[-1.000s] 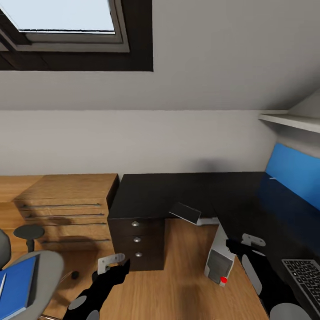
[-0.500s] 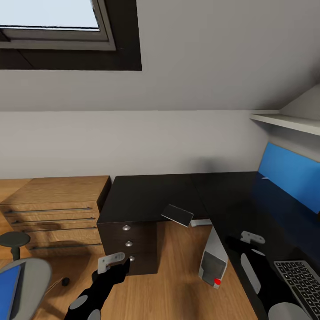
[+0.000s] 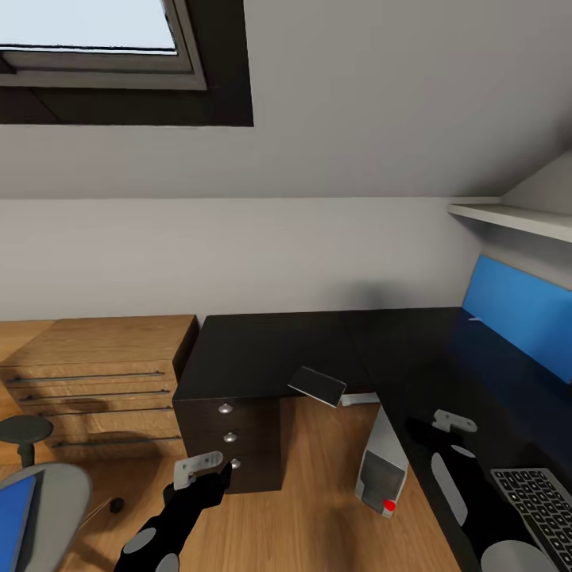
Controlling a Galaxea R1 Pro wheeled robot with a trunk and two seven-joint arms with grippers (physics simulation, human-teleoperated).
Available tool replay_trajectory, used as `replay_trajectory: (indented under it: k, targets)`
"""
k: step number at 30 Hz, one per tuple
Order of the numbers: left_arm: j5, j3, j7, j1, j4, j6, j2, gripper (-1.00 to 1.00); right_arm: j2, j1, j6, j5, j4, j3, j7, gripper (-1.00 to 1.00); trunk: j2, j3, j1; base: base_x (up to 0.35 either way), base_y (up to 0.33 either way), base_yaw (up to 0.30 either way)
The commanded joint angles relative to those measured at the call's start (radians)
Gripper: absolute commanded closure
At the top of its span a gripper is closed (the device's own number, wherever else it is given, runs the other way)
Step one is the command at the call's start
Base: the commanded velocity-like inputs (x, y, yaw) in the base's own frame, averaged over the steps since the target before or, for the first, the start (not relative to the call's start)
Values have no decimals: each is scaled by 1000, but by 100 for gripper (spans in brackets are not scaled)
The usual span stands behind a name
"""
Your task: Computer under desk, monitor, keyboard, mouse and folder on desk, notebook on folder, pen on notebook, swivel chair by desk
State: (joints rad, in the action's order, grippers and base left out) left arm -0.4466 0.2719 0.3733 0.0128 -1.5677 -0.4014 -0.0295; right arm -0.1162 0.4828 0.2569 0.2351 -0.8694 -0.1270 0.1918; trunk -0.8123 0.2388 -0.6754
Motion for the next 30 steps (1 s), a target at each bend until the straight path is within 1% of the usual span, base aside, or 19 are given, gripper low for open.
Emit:
replay_trajectory:
  k: [1, 9, 14, 19, 30]
  targets:
    - [-10, 3, 10, 1, -2, -2, -1, -100, 0, 0, 4, 12, -2, 1, 6, 100, -1, 1, -1, 283, 0, 0]
    - [-10, 4, 9, 1, -2, -2, -1, -100, 0, 0, 4, 12, -2, -1, 6, 100, -1, 1, -1, 311, -18, 0]
    - [-10, 4, 9, 1, -2, -2, -1, -100, 0, 0, 4, 12, -2, -1, 7, 100, -1, 1, -1, 97, -23, -33]
    - [-11, 4, 9, 1, -2, -2, -1, -100, -2, 0, 4, 13, -1, -4, 7, 100, -1, -1, -1, 15, -4, -194]
    - [-11, 4, 9, 1, -4, -2, -1, -100, -3, 0, 4, 13, 5, -10, 7, 100, -1, -5, -1, 1, 0, -251]
